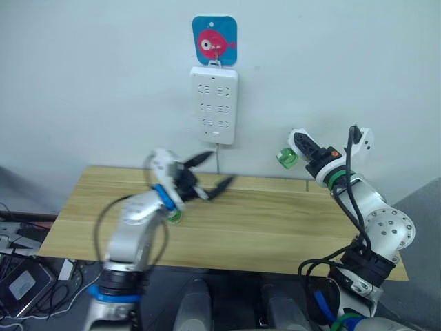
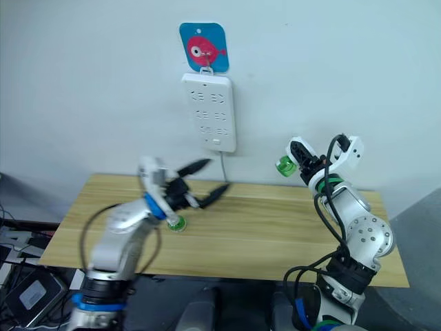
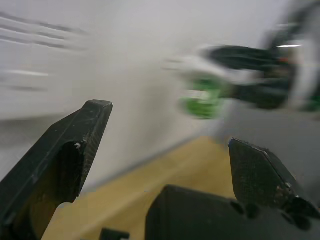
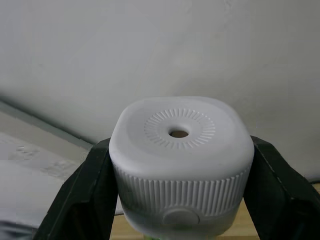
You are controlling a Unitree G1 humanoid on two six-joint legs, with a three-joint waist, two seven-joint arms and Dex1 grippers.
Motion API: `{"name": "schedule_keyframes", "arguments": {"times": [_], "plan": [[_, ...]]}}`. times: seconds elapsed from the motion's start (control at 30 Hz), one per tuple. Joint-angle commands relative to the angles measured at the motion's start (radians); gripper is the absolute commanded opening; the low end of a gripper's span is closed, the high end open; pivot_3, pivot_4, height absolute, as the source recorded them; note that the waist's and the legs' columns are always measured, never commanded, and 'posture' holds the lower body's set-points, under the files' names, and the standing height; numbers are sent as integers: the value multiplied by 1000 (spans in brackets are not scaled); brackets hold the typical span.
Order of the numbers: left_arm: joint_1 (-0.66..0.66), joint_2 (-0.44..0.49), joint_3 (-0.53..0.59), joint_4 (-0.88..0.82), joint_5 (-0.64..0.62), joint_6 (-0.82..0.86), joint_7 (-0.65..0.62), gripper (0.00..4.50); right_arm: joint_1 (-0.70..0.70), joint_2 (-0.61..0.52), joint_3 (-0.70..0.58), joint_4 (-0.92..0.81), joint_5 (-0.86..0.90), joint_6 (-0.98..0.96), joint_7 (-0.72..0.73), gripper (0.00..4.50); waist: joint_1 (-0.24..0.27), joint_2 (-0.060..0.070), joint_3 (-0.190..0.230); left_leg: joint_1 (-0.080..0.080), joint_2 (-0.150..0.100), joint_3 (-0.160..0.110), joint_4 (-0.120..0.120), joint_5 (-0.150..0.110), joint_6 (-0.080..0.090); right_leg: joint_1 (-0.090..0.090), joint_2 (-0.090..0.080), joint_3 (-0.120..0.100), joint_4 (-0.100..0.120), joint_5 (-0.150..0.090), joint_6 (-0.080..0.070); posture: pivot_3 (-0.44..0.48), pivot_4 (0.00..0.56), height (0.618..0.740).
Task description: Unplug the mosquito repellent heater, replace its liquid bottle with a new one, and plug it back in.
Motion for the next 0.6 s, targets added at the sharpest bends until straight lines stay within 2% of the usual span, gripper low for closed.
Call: {"name": "schedule_keyframes", "arguments": {"times": [0.03, 0.2, 0.4, 0.6], "plan": [[-59, -65, -62, 27, 35, -42, 48, 4477, -13, -7, -30, -18, 213, 9, -121, 2945, -3, 2, 2, 0, 0, 0, 0, 0, 0, 0, 0, 0, 0, 0, 0, 222, 229, 740], [-128, -168, -95, 158, 82, -130, 110, 4477, 27, -30, 33, -30, 421, -60, -281, 2945, -12, 5, 3, 0, 0, 0, 0, 0, 1, 0, 1, 1, -1, -3, 5, 206, 225, 740], [-134, -187, -104, 197, 92, -168, 114, 4477, 91, -106, 146, -48, 597, -178, -398, 2945, -29, 5, 3, -2, 0, 0, -3, 0, 2, 0, 1, 1, -7, -3, 5, 193, 221, 740], [-158, -198, -98, 230, 87, -194, 118, 4477, 140, -201, 261, -62, 706, -288, -438, 2945, -30, 4, 4, -2, 0, 1, -3, 0, 2, 0, 1, 1, -8, -3, 5, 192, 220, 740]]}}
